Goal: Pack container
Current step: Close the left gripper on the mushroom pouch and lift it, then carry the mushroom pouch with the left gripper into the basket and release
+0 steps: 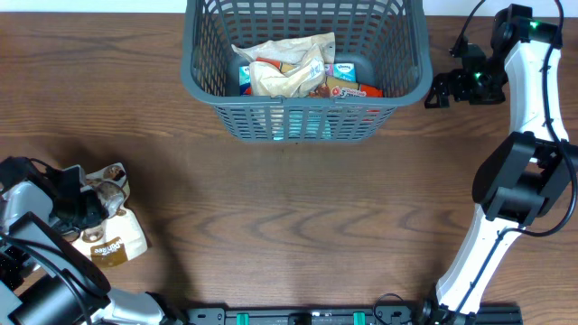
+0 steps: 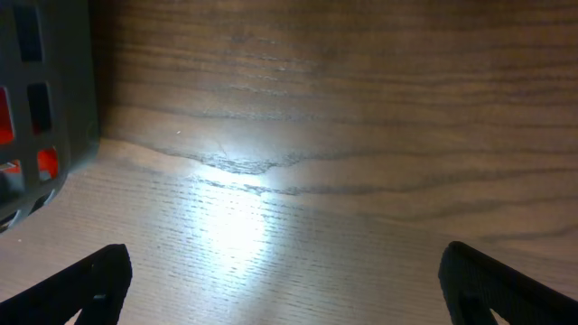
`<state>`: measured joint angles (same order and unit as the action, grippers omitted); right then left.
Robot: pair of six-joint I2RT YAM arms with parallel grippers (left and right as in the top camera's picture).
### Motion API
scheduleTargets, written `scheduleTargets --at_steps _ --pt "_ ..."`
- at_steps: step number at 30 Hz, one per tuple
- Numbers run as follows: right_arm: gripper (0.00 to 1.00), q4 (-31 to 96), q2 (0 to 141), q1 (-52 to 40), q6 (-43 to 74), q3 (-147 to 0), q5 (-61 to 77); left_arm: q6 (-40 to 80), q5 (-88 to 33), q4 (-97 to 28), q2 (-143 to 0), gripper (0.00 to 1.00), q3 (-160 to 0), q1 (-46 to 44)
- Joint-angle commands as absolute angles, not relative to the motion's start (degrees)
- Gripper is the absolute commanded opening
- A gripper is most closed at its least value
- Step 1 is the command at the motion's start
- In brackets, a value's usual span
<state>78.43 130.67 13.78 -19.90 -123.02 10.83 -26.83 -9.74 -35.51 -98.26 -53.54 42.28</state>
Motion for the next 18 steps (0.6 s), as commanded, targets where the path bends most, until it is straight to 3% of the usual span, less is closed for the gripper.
scheduleTargets --at_steps 1,10,18 --pt "0.99 78.7 130.4 13.0 -20.2 -122.8 10.9 -25.3 -9.9 -35.5 -99.5 0.06 -53.8 42.4" --pt "0.99 78.6 130.4 13.0 -20.2 -122.8 10.9 -16.5 -16.1 -40.1 -95.0 0.06 -57.1 40.3" --pt "0.99 78.4 130.4 13.0 -20.2 -122.8 11.0 -14.6 -16.0 -53.8 -87.4 0.06 -71.7 32.7"
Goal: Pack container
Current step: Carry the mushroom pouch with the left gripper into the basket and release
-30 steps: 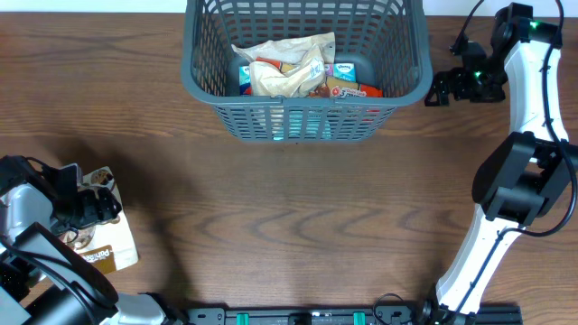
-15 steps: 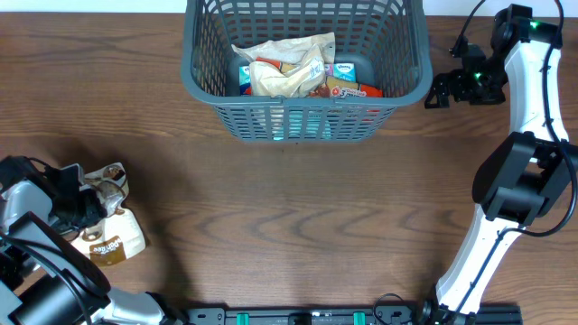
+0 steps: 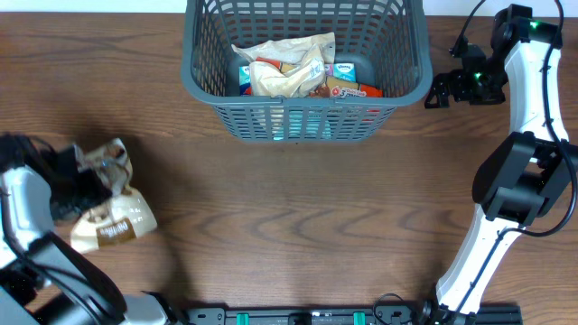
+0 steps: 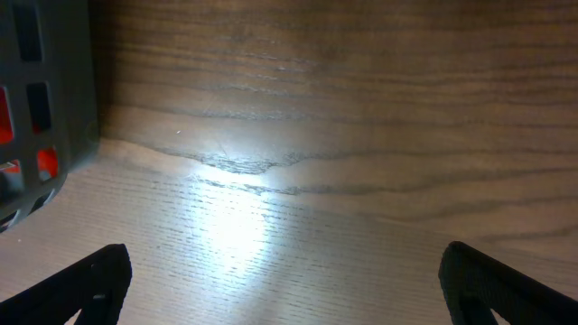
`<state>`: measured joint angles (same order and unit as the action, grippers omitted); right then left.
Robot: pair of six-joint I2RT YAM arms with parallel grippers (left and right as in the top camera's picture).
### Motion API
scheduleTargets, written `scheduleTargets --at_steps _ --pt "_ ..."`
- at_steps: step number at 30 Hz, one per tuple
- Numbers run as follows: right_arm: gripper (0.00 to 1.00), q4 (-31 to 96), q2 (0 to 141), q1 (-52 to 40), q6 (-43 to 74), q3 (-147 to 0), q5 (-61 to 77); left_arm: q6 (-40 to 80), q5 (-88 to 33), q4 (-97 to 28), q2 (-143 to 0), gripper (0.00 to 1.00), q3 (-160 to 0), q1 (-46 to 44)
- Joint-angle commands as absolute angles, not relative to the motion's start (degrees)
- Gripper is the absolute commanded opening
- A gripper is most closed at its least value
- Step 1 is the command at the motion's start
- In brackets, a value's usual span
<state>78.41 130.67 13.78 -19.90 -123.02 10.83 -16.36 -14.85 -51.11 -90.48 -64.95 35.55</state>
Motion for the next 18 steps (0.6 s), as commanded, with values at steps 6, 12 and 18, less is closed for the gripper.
scheduleTargets --at_steps 6,12,18 --pt "0.99 78.3 130.4 13.0 -20.2 -122.8 10.9 -11.2 -15.8 -61.5 -86.9 0.06 -91.3 23.2" --pt "0.99 78.2 130.4 13.0 -20.2 -122.8 11.0 -6.7 -14.5 -59.1 -88.5 0.06 -109.6 13.0" --pt "0.99 78.1 130.4 13.0 -20.2 -122.8 10.9 -8.1 -14.3 -52.1 -91.7 0.06 -119.4 1.2"
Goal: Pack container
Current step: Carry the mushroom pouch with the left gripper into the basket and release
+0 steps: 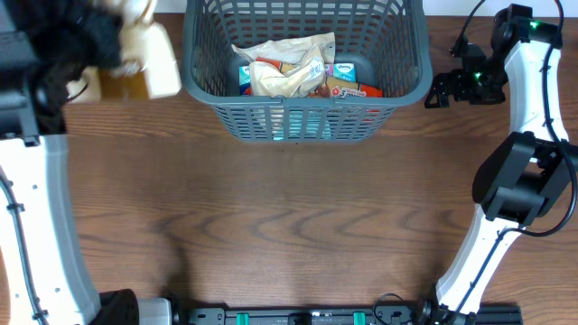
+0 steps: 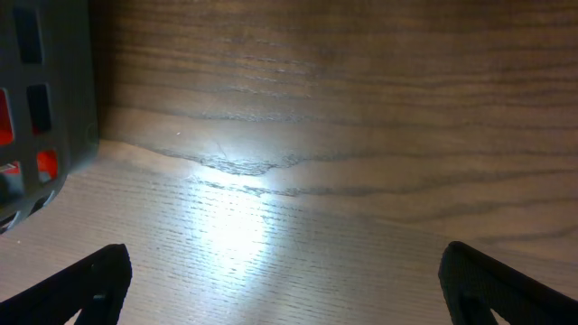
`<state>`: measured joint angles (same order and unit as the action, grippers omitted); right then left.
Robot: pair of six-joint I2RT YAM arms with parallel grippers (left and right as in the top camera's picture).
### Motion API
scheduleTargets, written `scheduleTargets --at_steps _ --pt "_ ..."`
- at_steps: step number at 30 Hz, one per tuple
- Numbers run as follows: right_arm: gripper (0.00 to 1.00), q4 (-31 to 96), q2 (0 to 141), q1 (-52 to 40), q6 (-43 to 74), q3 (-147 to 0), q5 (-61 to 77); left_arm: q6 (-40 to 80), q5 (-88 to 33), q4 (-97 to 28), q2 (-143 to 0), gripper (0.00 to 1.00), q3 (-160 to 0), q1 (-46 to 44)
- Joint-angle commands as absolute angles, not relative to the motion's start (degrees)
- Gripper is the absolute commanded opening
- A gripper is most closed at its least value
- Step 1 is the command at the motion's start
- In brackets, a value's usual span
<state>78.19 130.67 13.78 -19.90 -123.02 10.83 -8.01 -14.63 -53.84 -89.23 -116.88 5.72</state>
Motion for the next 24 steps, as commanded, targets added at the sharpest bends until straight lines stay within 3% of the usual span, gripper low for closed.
scheduleTargets --at_steps 1,5,11,18,24 --pt "0.99 78.0 130.4 13.0 -20.2 -122.8 10.9 -9.1 -14.3 -50.4 -92.2 0.06 -119.4 -0.9" --pt "0.99 78.1 130.4 13.0 -20.2 -122.8 10.9 -16.3 -14.3 -47.4 -95.2 0.06 -119.4 -8.3" --pt "0.99 78.7 130.4 13.0 -20.2 -122.8 11.0 -39.0 -14.3 -47.4 -100.6 0.06 -119.4 -18.2" --pt "0.99 79.8 130.4 13.0 -20.2 -122.8 11.0 -52.0 -14.4 -46.2 -103.9 0.05 -119.4 -21.0" --pt "0.99 79.3 130.4 13.0 -20.2 -122.8 10.9 -56.1 -14.4 -47.5 -109.1 0.06 -119.3 -21.0"
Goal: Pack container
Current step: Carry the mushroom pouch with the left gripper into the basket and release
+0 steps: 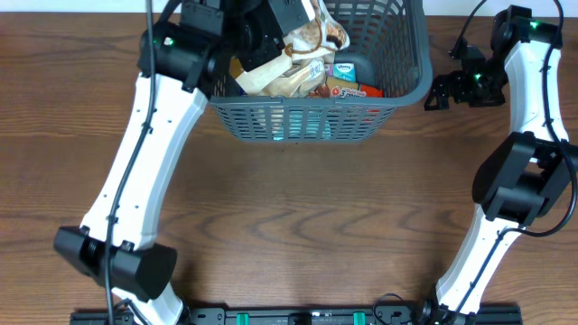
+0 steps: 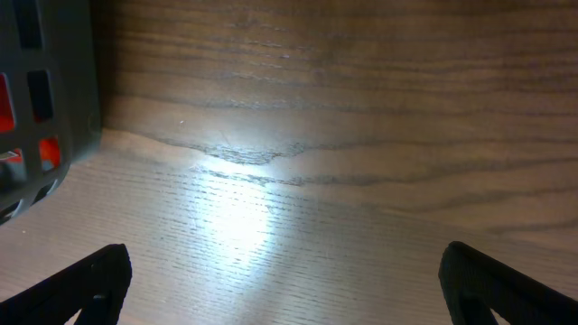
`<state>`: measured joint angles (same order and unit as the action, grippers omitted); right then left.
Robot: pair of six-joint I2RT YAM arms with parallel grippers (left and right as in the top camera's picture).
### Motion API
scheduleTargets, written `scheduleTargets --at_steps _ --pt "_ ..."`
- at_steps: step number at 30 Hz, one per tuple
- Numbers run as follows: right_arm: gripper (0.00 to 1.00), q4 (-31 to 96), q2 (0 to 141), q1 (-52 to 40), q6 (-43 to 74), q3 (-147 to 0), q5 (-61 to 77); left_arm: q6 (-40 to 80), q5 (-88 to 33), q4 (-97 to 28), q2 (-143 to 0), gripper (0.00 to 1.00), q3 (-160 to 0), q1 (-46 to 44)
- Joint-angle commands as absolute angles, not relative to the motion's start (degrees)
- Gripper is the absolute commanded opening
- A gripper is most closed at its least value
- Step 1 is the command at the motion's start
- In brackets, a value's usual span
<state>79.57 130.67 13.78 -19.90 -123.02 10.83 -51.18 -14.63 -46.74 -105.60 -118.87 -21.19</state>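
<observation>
The grey plastic basket [image 1: 298, 122] stands at the table's back middle. Inside lie a crumpled white bag [image 1: 291, 79], small teal cartons [image 1: 346, 69] and a red packet [image 1: 354, 91]. My left gripper [image 1: 284, 25] hangs over the basket's left half, shut on a beige and brown snack bag [image 1: 316, 32] that is held above the things inside. To the right of the basket, my right gripper [image 1: 437, 93] stands open just above bare wood. In the right wrist view its gripper [image 2: 284, 284] has fingers [image 2: 90, 289] spread wide, with a corner of the basket [image 2: 50, 99] at the left.
The left arm [image 1: 144, 153] stretches from the front left across the table to the basket. The right arm [image 1: 528, 135] runs along the right edge. A bright patch of light lies on the wood under the right gripper.
My left gripper has moved right with the snack bag, from left of the basket to above its left half. The right gripper has hardly moved.
The snack bag first lay on the table at the front left with my left gripper on it. Then it sat slightly shifted in the gripper. Later it was held up beside the basket's left wall. Now it hangs over the basket. The right gripper stayed open throughout.
</observation>
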Motion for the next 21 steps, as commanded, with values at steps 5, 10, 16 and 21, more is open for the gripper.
scheduleTargets --at_steps 5,10,16,21 --pt "0.99 78.9 130.4 13.0 -20.2 -122.8 10.9 -56.1 -14.4 -52.3 -115.9 0.06 -119.3 -21.0" --pt "0.99 78.6 130.4 13.0 -20.2 -122.8 10.9 -56.1 -13.9 -56.0 -120.0 0.52 -119.3 -20.8" --pt "0.99 77.8 130.4 13.0 -20.2 -122.8 10.9 -55.4 -10.6 -57.8 -120.1 0.82 -119.3 -20.5" --pt "0.99 74.7 130.1 13.0 -20.2 -123.3 10.9 -49.1 -8.3 -55.2 -116.2 1.00 -119.3 -20.4"
